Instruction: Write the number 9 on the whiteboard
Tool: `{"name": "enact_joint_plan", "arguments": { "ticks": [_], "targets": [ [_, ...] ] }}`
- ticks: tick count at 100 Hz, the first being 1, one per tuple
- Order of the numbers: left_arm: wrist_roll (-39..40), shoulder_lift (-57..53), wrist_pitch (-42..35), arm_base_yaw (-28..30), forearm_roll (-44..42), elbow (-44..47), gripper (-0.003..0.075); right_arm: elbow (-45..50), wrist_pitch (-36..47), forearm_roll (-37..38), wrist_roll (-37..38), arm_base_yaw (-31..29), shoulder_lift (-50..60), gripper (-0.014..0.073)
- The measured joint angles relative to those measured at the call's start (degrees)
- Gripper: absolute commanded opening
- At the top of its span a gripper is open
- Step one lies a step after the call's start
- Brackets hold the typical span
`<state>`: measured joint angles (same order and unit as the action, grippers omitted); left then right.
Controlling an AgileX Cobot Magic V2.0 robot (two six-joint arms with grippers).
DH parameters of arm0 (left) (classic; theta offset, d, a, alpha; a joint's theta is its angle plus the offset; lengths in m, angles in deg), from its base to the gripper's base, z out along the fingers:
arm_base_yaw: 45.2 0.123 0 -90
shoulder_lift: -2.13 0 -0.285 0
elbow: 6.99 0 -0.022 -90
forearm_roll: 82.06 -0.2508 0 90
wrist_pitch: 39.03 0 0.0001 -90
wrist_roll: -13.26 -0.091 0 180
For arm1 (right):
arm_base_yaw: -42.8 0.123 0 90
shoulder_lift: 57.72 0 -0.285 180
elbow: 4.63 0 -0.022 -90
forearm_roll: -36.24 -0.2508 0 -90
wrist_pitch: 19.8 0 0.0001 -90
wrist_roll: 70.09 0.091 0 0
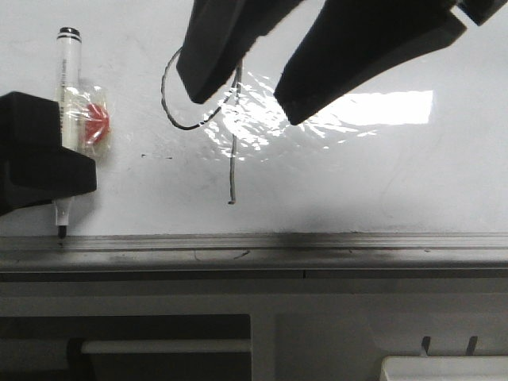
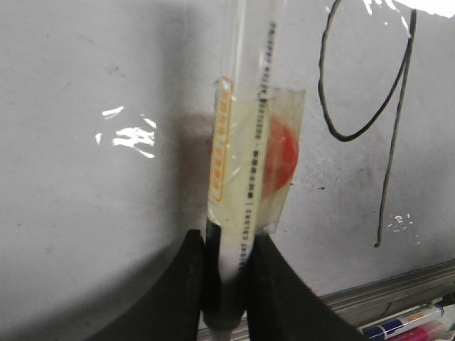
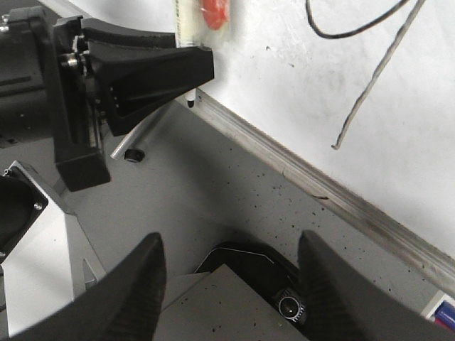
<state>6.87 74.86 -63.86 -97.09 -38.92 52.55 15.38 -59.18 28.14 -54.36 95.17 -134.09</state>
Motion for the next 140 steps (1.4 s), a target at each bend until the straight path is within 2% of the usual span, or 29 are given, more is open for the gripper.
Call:
{"name": "enact_joint_plan", "arguments": {
  "ticks": [32, 55, 67, 73, 86, 93, 131, 140],
  "targets": [
    [-0.1, 2.6, -4.4, 0.0, -0.7, -0.1, -0.0020, 0.0, -0.2, -0.6, 0.1, 0.0, 0.0, 0.0359],
    [-0.1, 2.7, -4.7, 0.0, -0.9, -0.2, -0.0012, 0.0, -1.5, -0.8, 0.1, 0.0, 0.0, 0.0359],
    [-0.1, 2.7, -4.7, -0.1, -0.7, -0.2, 0.0090, 0.0, -2.0, -0.8, 0.1, 0.0, 0.0, 0.0359],
    [-0.1, 2.7, -4.8, -0.1, -0.7, -0.2, 0.0185, 0.0, -2.0, -0.9, 0.1, 0.0, 0.0, 0.0359],
    [-0.1, 2.7, -5.2, -0.1, -0.5, -0.2, 0.0340, 0.0, -2.1, -1.1, 0.1, 0.0, 0.0, 0.0359],
    [-0.1, 2.7, -5.8, -0.1, -0.8, -0.2, 0.0386, 0.0, -2.1, -1.1, 0.1, 0.0, 0.0, 0.0359],
    [-0.2, 2.2, -7.6, -0.1, -1.4, -0.5, 0.0395, 0.0, -2.2, -1.2, 0.1, 0.0, 0.0, 0.0357],
    [-0.2, 0.9, -7.1, -0.1, -1.4, -0.5, 0.0395, 0.0, -2.2, -0.5, 0.1, 0.0, 0.1, 0.0304]
  ]
}}
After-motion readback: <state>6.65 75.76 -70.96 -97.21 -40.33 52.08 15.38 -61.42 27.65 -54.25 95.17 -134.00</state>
